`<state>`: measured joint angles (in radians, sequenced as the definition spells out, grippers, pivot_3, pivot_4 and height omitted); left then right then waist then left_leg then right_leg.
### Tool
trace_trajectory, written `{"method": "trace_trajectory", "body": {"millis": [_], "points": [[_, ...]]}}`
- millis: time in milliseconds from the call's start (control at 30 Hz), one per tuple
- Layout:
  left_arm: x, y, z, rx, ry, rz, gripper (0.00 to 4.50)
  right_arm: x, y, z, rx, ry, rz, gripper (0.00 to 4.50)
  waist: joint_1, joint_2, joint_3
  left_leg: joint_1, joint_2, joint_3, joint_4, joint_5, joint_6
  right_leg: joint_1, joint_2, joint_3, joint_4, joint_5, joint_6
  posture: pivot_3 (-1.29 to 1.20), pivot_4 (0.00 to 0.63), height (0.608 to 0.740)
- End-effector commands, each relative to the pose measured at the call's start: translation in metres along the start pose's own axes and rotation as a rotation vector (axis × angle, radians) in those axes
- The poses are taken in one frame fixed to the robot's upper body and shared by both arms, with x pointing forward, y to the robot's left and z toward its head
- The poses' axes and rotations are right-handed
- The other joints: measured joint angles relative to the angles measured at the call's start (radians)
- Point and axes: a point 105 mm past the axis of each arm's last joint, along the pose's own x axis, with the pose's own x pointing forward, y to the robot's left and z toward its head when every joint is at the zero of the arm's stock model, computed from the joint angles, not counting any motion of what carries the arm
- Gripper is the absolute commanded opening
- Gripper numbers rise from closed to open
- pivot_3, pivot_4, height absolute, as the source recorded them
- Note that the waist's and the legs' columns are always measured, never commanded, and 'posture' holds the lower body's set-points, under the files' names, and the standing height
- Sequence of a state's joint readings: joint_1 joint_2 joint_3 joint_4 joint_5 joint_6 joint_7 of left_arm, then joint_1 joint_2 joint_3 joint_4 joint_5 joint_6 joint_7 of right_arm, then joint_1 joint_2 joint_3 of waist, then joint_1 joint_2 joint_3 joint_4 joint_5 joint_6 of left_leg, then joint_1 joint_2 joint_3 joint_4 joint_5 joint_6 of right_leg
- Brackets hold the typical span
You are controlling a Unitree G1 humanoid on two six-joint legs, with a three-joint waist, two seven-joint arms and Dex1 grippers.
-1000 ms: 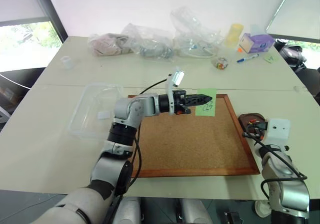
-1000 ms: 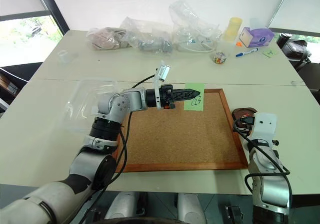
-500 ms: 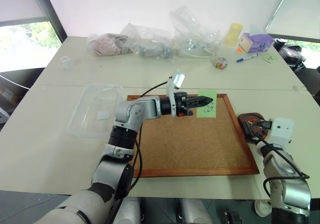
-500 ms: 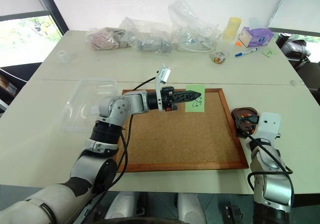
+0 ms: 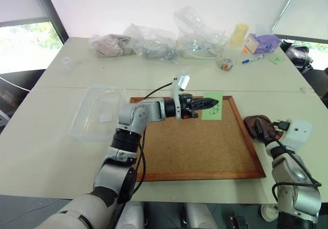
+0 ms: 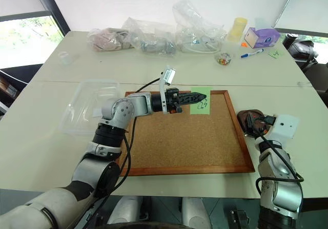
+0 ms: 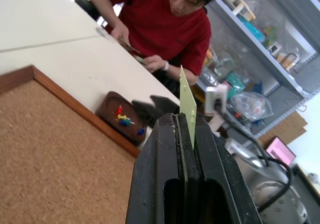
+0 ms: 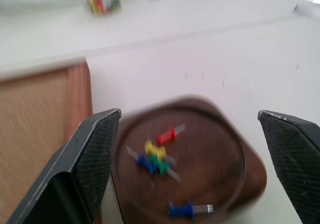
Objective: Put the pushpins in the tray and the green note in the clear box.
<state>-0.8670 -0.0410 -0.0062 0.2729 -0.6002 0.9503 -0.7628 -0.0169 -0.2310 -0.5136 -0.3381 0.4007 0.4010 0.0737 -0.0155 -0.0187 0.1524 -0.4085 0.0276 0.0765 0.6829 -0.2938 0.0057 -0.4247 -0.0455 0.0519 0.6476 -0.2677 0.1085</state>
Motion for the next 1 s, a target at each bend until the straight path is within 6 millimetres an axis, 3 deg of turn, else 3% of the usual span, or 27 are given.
{"method": "trace_trajectory", "body": {"millis": [33,167,267,367,500,600,767,867,1000], "points": [[0.0,-0.008,0.028,0.094,-0.066,-0.009,0.0,-0.003,0.011,0.04,0.03,-0.162,0.054,4.47,0.001,0.0,0.0,0.0,0.0,0.0,0.0,0.0,0.0,0.0,0.0,0.0,0.0,0.0,0.0,0.0,0.15,0.737],[-0.012,-0.009,0.056,0.201,-0.098,0.035,0.0,-0.002,0.028,0.053,0.052,-0.186,0.131,4.47,0.001,0.0,0.0,0.0,-0.001,0.0,0.0,0.0,0.0,0.0,0.0,0.0,0.0,0.0,0.0,0.0,0.15,0.737],[-0.03,0.003,0.07,0.292,-0.05,0.157,0.0,-0.005,0.056,0.063,0.082,-0.183,0.275,4.47,-0.004,0.001,0.0,0.0,0.0,0.0,0.0,0.0,0.0,0.0,0.0,0.0,0.0,0.0,0.0,0.0,0.15,0.737],[-0.065,0.015,0.087,0.39,0.002,0.306,0.0,-0.018,0.102,0.066,0.083,-0.125,0.527,4.47,-0.005,0.001,0.001,0.001,0.001,0.0,-0.001,0.0,0.0,0.0,0.001,0.0,0.0,0.0,0.0,0.0,0.15,0.737],[-0.11,0.021,0.105,0.393,-0.001,0.421,0.0,-0.051,0.155,0.052,0.031,0.025,0.865,4.47,-0.011,0.002,0.002,0.0,0.003,0.0,-0.001,0.0,0.0,-0.001,0.002,0.0,0.001,0.0,0.0,0.0,0.15,0.737],[-0.147,0.029,0.104,0.332,0.021,0.521,0.0,-0.075,0.182,0.036,-0.028,0.136,1.054,4.47,0.002,0.001,0.003,0.0,0.003,0.0,-0.001,0.0,0.0,-0.001,0.001,-0.001,0.001,0.0,0.0,0.0,0.15,0.737],[-0.21,0.02,0.105,0.226,0.061,0.654,0.0,-0.097,0.198,0.012,-0.124,0.264,1.233,4.47,0.001,-0.004,0.006,-0.001,0.002,0.0,0.0,0.0,0.0,-0.001,-0.001,-0.001,0.0,0.0,0.0,0.0,0.15,0.737],[-0.249,0.012,0.08,0.185,0.189,0.708,0.0,-0.092,0.205,-0.001,-0.19,0.266,1.257,4.47,-0.009,-0.006,0.007,-0.001,0.003,0.001,0.0,0.0,0.0,-0.002,0.0,-0.001,0.001,0.0,0.0,0.0,0.15,0.737],[-0.271,0.022,0.069,0.176,0.254,0.771,0.0,-0.084,0.215,-0.011,-0.256,0.232,1.262,4.47,0.008,-0.008,0.008,0.0,0.003,0.0,0.0,0.001,-0.001,-0.002,-0.001,-0.002,0.002,-0.002,-0.004,0.0,0.15,0.737]]}}
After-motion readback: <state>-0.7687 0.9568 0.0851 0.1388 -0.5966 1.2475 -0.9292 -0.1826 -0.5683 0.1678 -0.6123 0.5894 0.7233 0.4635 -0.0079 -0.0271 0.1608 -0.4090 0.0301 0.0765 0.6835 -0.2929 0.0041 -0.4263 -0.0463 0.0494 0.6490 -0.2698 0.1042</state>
